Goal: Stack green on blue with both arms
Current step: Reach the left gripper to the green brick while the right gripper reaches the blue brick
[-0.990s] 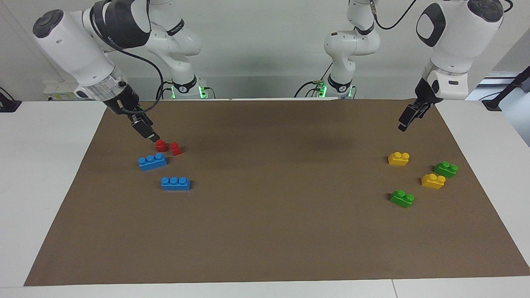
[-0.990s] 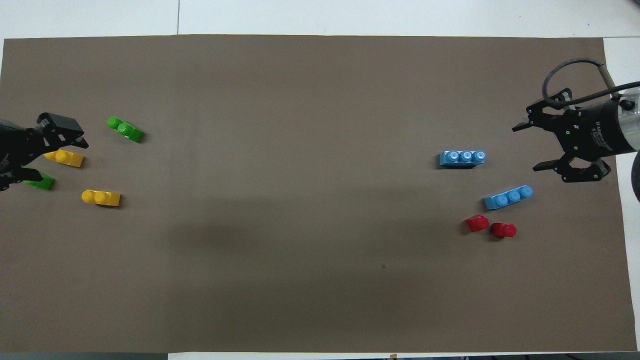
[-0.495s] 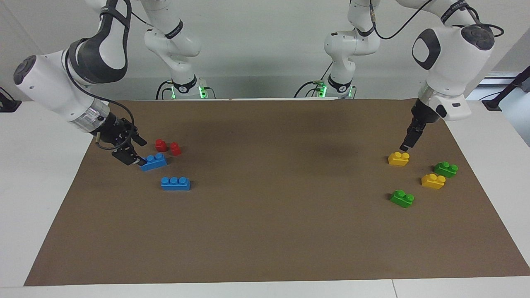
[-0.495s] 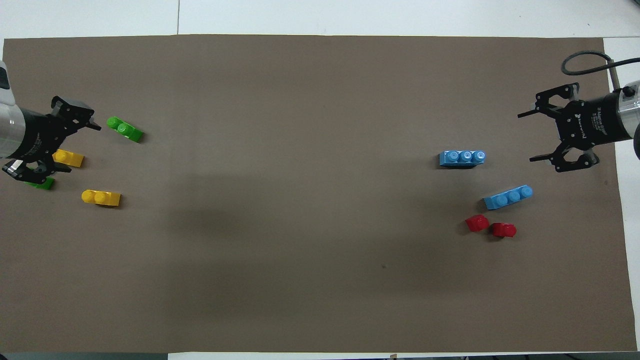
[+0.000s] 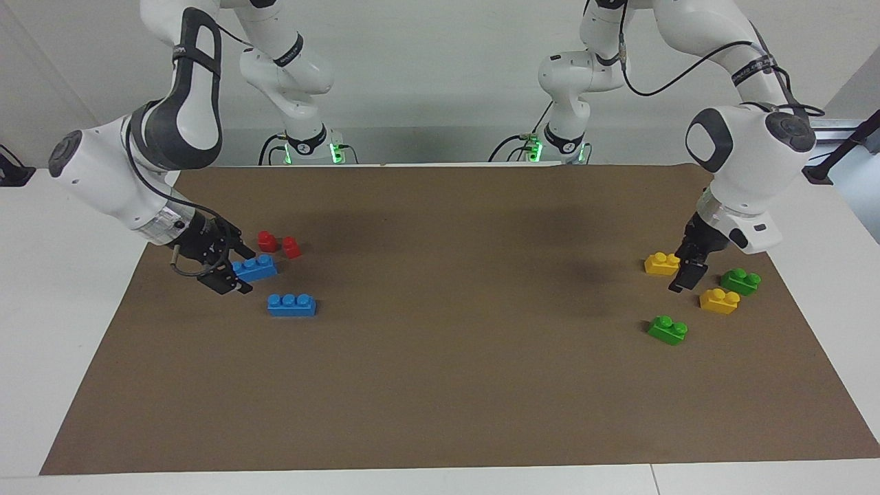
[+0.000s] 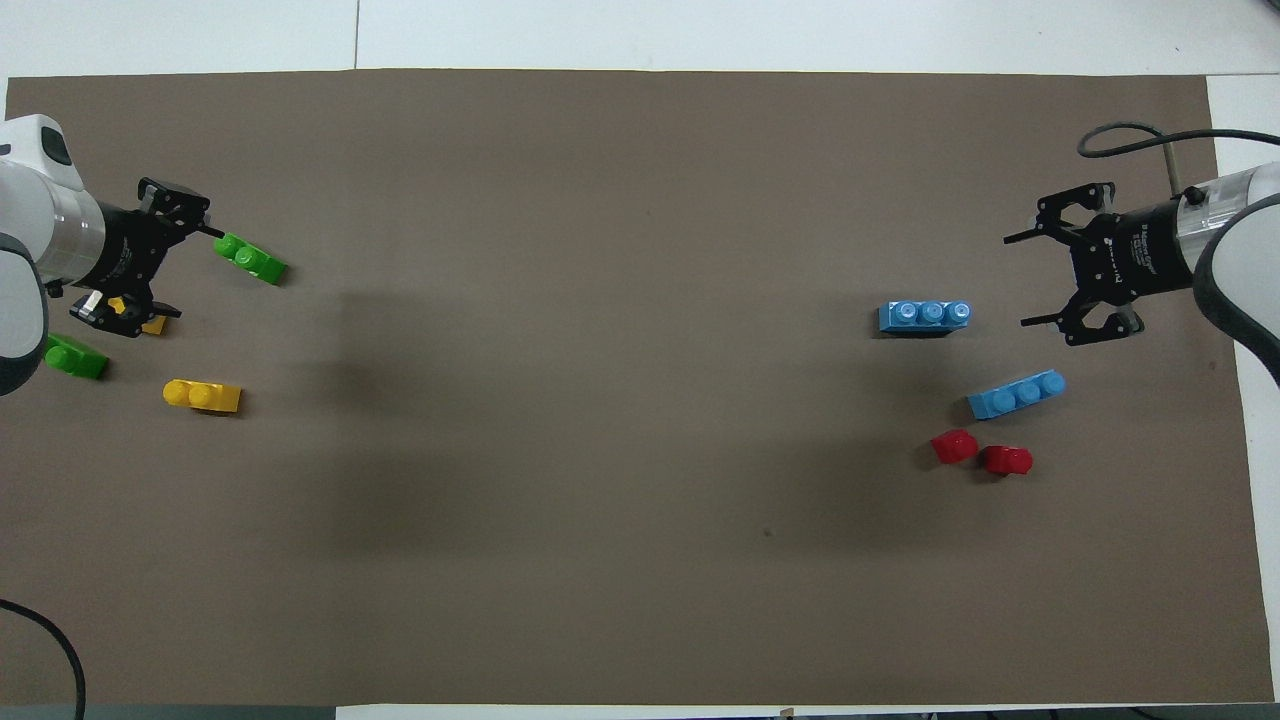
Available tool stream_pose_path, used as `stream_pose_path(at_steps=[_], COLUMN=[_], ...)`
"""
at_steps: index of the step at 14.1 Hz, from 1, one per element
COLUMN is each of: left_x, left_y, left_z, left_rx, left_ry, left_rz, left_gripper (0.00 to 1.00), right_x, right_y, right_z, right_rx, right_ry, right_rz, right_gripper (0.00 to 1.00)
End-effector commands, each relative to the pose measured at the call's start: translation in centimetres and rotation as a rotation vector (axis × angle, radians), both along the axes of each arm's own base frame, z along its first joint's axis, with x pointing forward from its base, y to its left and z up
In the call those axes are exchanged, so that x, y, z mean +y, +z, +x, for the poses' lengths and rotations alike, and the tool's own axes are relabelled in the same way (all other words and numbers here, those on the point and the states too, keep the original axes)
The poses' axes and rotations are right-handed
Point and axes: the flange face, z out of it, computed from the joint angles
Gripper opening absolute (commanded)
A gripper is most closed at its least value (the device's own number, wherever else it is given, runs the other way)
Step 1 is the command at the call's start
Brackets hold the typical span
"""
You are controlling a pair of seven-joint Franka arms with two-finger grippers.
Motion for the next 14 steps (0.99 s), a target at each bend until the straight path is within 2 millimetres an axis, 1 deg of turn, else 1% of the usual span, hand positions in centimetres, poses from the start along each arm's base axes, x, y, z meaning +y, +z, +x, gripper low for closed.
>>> stream_pose_path(at_steps=[1,2,3,4,6,7,8,9,12,14], left_x=[1.3,1.3,1.4,1.5,1.7,2.2,2.3,2.4,2.6,3.8], left_y=[-1.7,-2.8,-3.5,-4.7,-5.4,-6.0,-6.1,-7.0,-9.2,-10.0], left_z=[1.8,2.4,3.0,4.0,5.2,5.3,5.4,5.6,5.8,5.8], left_rx=[-0.017,-0.014,-0.017,-0.009,-0.013,-0.007,-0.014,-0.013,-0.003,-0.021], left_ry=[0.038,0.037,0.035,0.031,0.022,0.028,0.028,0.027,0.017,0.039], left_rz=[-0.013,-0.009,-0.004,0.002,0.020,0.023,0.023,0.024,0.043,0.039], left_gripper=[1.00,1.00,1.00,1.00,1.00,1.00,1.00,1.00,1.00,1.00], right_x=[0.1,-0.1,-0.2,-0.7,-0.9,-0.8,-0.5,-0.3,-0.1,-0.2], right_y=[-2.4,-3.4,-4.4,-5.5,-7.1,-7.9,-8.7,-9.6,-11.0,-12.0], right_z=[-0.8,-1.0,-0.9,-0.9,-0.7,-0.6,-0.5,-0.3,-0.1,0.2], right_rx=[-0.003,0.009,0.023,0.039,0.061,0.070,0.079,0.084,0.088,0.073], right_ry=[-0.069,-0.081,-0.081,-0.087,-0.092,-0.093,-0.091,-0.091,-0.110,-0.138], right_rz=[0.026,0.034,0.038,0.041,0.046,0.047,0.047,0.045,0.047,0.051], right_gripper=[0.92,0.92,0.92,0.92,0.92,0.92,0.92,0.92,0.92,0.92])
